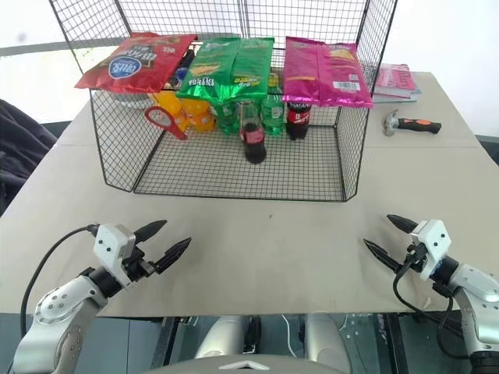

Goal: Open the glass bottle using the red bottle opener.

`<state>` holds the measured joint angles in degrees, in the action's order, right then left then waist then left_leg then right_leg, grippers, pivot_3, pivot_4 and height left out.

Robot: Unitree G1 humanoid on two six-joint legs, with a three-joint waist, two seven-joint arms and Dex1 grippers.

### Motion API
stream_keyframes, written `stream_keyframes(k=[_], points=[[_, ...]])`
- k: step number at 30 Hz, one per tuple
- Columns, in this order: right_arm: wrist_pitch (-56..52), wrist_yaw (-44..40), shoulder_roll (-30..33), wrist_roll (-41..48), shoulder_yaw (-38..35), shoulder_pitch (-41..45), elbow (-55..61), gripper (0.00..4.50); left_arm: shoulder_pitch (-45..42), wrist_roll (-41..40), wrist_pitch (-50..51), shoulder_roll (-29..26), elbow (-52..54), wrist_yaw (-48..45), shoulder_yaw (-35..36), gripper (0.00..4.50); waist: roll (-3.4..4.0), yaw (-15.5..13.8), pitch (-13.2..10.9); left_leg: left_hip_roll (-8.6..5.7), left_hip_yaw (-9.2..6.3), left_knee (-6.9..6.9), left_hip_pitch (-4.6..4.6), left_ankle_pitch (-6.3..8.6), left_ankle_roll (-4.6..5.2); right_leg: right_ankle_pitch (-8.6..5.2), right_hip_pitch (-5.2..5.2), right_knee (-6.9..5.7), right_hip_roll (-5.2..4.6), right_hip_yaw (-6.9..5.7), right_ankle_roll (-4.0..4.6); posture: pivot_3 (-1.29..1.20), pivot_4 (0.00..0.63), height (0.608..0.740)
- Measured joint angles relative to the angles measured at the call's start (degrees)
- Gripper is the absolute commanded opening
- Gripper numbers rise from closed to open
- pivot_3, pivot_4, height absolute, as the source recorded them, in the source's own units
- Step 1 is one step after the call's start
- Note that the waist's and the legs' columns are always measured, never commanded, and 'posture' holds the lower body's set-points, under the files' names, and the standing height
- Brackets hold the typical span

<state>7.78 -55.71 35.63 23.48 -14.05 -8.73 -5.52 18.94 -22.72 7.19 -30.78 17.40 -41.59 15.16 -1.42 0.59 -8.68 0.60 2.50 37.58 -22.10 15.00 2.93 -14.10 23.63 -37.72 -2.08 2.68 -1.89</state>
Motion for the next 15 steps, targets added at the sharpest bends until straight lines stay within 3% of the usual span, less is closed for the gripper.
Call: stream_keyframes(k=[15], points=[[-2.55, 2.84, -1.20, 0.08, -0.14, -2.25, 5.76, 4.48, -1.49, 0.08, -0.10, 0.72, -0.70, -0.62, -0.10, 3.97, 0.00, -0.02, 0.00, 0.00, -0.12, 0.02, -0.05, 0.00, 0.00, 0.00, 0.00, 0.00, -0.02, -0.01, 0.00, 0.00, 0.150, 0.709]])
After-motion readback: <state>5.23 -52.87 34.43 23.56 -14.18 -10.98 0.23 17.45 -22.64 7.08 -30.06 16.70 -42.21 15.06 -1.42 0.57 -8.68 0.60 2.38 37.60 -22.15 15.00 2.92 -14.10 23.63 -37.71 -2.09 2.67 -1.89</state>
